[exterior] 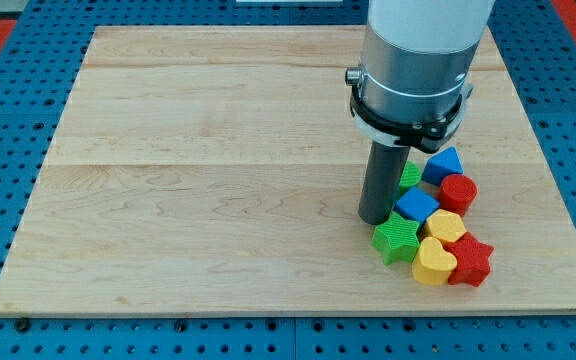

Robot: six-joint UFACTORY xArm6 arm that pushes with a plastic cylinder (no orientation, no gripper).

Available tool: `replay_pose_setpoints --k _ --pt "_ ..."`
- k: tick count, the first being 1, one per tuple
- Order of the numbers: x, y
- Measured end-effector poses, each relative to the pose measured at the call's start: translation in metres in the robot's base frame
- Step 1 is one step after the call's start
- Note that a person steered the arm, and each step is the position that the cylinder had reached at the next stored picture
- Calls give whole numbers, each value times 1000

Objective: Push the green star into the blue cube

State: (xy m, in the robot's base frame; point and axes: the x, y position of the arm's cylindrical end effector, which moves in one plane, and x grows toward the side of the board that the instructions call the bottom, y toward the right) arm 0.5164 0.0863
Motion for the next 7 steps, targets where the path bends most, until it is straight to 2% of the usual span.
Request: replay_pose_setpoints --k 5,7 --pt "-2 25" --pt "-11 -47"
